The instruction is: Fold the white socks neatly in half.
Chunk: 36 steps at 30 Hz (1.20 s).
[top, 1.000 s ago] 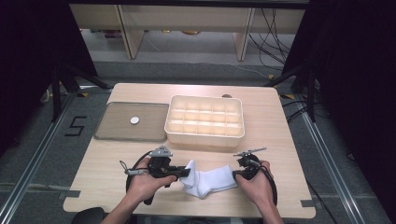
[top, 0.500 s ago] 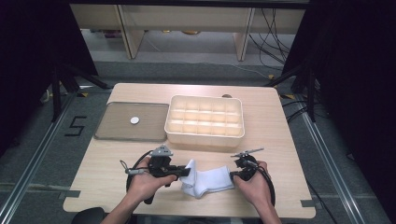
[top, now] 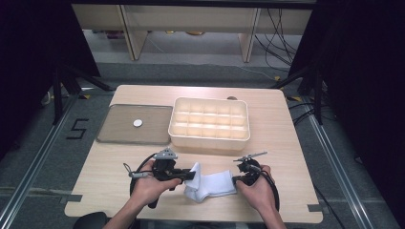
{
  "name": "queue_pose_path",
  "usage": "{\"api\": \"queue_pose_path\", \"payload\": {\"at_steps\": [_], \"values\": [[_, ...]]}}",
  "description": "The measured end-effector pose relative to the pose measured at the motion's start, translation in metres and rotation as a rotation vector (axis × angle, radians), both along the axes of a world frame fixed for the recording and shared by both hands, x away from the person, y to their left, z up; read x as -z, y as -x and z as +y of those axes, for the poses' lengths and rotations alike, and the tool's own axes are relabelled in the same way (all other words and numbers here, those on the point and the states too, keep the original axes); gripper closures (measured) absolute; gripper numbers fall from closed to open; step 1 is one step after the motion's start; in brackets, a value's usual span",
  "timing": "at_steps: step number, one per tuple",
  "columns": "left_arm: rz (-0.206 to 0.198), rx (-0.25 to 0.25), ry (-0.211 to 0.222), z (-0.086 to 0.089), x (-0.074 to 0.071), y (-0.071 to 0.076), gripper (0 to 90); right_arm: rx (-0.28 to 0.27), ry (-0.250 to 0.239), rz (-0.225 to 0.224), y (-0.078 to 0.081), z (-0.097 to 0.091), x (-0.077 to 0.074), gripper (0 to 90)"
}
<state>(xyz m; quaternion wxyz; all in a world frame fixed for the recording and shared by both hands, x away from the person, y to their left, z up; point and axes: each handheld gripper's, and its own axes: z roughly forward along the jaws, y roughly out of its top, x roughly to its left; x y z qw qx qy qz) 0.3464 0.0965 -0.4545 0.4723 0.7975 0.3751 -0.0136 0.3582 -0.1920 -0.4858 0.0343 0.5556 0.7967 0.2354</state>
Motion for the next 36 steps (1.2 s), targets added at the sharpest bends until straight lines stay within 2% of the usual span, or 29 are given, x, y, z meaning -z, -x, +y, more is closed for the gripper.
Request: {"api": "queue_pose_path", "payload": {"at_steps": [2, 3, 5, 9, 11, 14, 19, 21, 22, 29, 32, 36], "values": [[0.004, 0.005, 0.006, -0.001, 0.000, 0.000, 82.0, -0.009, 0.000, -0.013, 0.000, 0.001, 0.001, 90.0], [0.002, 0.000, -0.005, -0.001, -0.001, 0.000, 82.0, -0.022, -0.005, -0.013, 0.000, 0.001, 0.001, 90.0], [0.000, 0.004, 0.000, -0.002, 0.000, 0.000, 82.0, -0.003, 0.004, -0.003, 0.000, 0.002, 0.001, 90.0], [0.002, 0.007, 0.000, -0.002, 0.000, 0.000, 82.0, -0.002, -0.003, -0.005, 0.002, 0.004, 0.001, 90.0], [0.003, 0.002, -0.002, -0.003, 0.001, 0.000, 82.0, -0.048, -0.012, -0.019, 0.001, 0.002, 0.001, 90.0], [0.009, 0.015, -0.003, -0.003, 0.001, 0.000, 82.0, -0.023, -0.002, -0.006, 0.002, 0.006, 0.001, 90.0], [0.006, 0.014, -0.004, -0.004, 0.002, -0.001, 82.0, -0.024, -0.005, -0.005, 0.003, 0.007, 0.000, 90.0], [0.009, 0.017, -0.002, -0.004, 0.002, -0.001, 82.0, -0.045, -0.017, -0.013, 0.003, 0.007, 0.000, 90.0], [0.000, 0.007, -0.008, -0.005, 0.002, 0.000, 81.9, -0.045, -0.013, -0.018, 0.003, 0.008, 0.000, 90.0], [0.011, 0.012, -0.015, -0.005, 0.002, -0.001, 81.9, -0.069, -0.015, -0.023, 0.004, 0.010, 0.000, 90.0], [0.011, 0.011, -0.016, -0.006, 0.002, -0.001, 81.9, -0.034, -0.010, -0.002, 0.004, 0.013, 0.000, 90.0], [0.012, 0.017, -0.030, -0.006, 0.002, -0.002, 81.9, -0.029, -0.004, 0.004, 0.005, 0.015, 0.000, 90.0]]}}
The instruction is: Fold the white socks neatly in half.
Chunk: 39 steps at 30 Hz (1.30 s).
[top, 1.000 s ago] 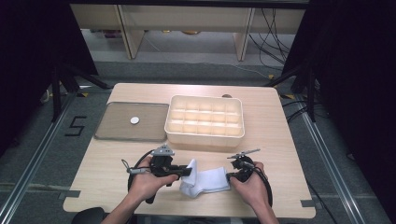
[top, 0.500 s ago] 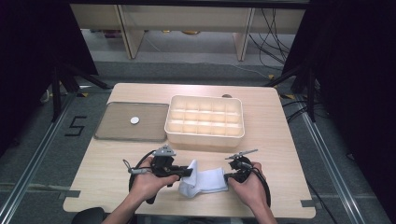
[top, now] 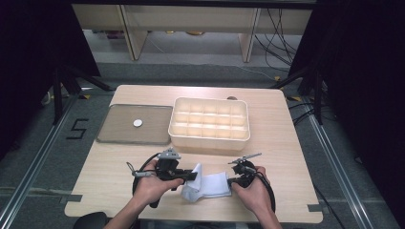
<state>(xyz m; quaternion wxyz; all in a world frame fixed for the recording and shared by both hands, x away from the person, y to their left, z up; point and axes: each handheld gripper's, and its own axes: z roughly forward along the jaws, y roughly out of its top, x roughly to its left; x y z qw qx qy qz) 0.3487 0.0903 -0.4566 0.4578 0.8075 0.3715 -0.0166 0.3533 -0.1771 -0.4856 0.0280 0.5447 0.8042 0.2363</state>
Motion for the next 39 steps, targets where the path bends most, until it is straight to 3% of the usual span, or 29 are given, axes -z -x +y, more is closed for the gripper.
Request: {"api": "queue_pose_path", "payload": {"at_steps": [1, 8, 14, 17, 32, 33, 36, 39], "values": [[0.002, -0.006, -0.008, 0.000, 0.000, 0.000, 81.9, -0.037, -0.001, -0.014, 0.000, -0.002, 0.001, 90.0], [0.005, 0.000, -0.008, -0.001, 0.001, -0.001, 81.9, -0.011, 0.007, 0.002, 0.001, 0.001, -0.001, 90.0], [0.014, 0.015, -0.020, -0.003, 0.003, -0.001, 81.8, -0.060, 0.014, -0.028, 0.001, 0.000, 0.001, 90.0], [0.021, 0.021, -0.018, -0.004, 0.004, -0.002, 81.8, -0.021, 0.001, -0.010, 0.002, 0.003, 0.000, 90.0], [0.030, 0.023, -0.032, -0.009, 0.007, -0.003, 81.8, -0.055, 0.002, -0.017, 0.002, 0.004, 0.000, 90.0], [0.030, 0.021, -0.031, -0.010, 0.007, -0.003, 81.8, -0.067, -0.020, -0.016, 0.002, 0.004, 0.000, 90.0], [0.027, 0.028, -0.032, -0.011, 0.007, -0.004, 81.8, -0.032, -0.011, -0.016, 0.003, 0.006, -0.001, 90.0], [0.037, 0.032, -0.031, -0.012, 0.008, -0.004, 81.8, -0.031, -0.009, -0.009, 0.003, 0.007, -0.001, 90.0]]}}
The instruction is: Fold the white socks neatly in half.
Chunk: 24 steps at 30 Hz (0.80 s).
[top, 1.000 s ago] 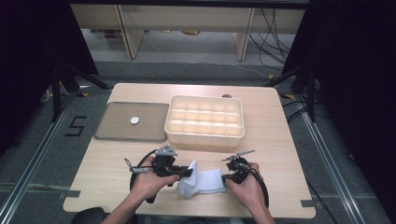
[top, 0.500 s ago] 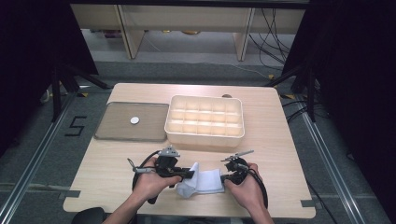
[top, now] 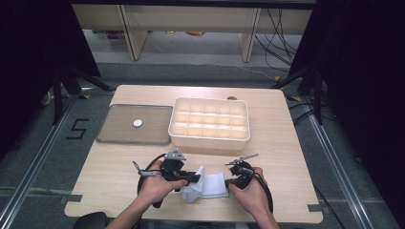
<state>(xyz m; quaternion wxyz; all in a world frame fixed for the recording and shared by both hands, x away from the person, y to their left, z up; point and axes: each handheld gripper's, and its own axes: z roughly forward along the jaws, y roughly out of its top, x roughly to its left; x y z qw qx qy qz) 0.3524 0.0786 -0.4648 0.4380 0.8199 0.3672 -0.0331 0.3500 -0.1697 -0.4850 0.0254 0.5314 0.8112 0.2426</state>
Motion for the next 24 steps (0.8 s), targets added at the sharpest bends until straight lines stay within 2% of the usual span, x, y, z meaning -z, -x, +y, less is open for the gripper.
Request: {"api": "queue_pose_path", "payload": {"at_steps": [4, 6, 12, 13, 14, 16, 24], "values": [[-0.006, -0.007, -0.004, -0.0008, 0.0005, 0.0002, 81.8, -0.007, 0.004, -0.002, -0.0001, 0.0003, 0.0011, 90.0], [-0.005, -0.003, -0.007, -0.0008, 0.0008, 0.0000, 81.8, 0.002, 0.007, 0.013, 0.0006, 0.0021, 0.0011, 90.0], [0.004, 0.006, -0.007, -0.0023, 0.0026, 0.0002, 81.8, -0.025, -0.002, -0.005, 0.0006, 0.0026, 0.0022, 89.9], [0.005, 0.008, -0.008, -0.0024, 0.0029, 0.0002, 81.8, -0.007, 0.000, 0.000, 0.0016, 0.0037, 0.0017, 90.0], [0.003, -0.002, -0.016, -0.0033, 0.0032, 0.0005, 81.8, 0.001, 0.027, 0.001, 0.0007, 0.0035, 0.0026, 90.0], [0.006, 0.008, -0.015, -0.0030, 0.0035, 0.0000, 81.8, -0.011, -0.001, -0.002, 0.0017, 0.0041, 0.0018, 89.9], [0.011, 0.012, -0.021, -0.0053, 0.0056, -0.0007, 81.7, -0.016, 0.005, -0.001, 0.0021, 0.0051, 0.0017, 89.8]]}}
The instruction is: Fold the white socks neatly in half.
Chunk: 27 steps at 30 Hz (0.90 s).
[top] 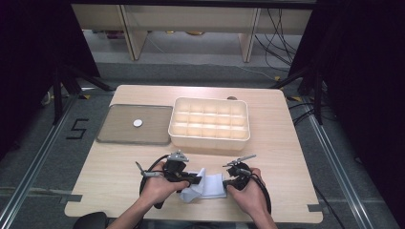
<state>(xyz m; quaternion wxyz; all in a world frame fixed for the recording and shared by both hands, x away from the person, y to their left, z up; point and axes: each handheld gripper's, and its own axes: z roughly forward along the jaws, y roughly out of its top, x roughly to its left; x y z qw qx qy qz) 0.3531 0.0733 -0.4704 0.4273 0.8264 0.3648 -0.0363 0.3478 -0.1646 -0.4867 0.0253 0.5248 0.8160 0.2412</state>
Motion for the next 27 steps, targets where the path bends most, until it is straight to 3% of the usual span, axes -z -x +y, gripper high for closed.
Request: {"api": "queue_pose_path", "payload": {"at_steps": [5, 7, 8, 9, 24, 27], "values": [[-0.003, -0.001, -0.003, -0.0014, 0.0001, -0.0006, 81.7, -0.030, -0.025, -0.004, 0.0001, 0.0006, -0.0002, 89.9], [-0.006, -0.005, -0.006, -0.0023, 0.0005, -0.0006, 81.7, -0.007, -0.027, 0.016, 0.0005, 0.0024, -0.0013, 89.9], [-0.003, 0.000, -0.011, -0.0026, 0.0007, -0.0007, 81.7, -0.034, -0.012, -0.013, 0.0000, 0.0017, 0.0004, 89.9], [0.002, -0.001, -0.010, -0.0032, 0.0009, -0.0005, 81.7, -0.004, 0.000, -0.001, 0.0005, 0.0033, 0.0004, 89.8], [0.012, 0.011, -0.017, -0.0079, 0.0044, -0.0014, 81.6, -0.025, 0.015, 0.003, 0.0009, 0.0052, 0.0007, 89.7], [0.009, 0.013, -0.027, -0.0084, 0.0057, -0.0019, 81.5, -0.023, -0.001, 0.006, 0.0014, 0.0058, 0.0005, 89.7]]}}
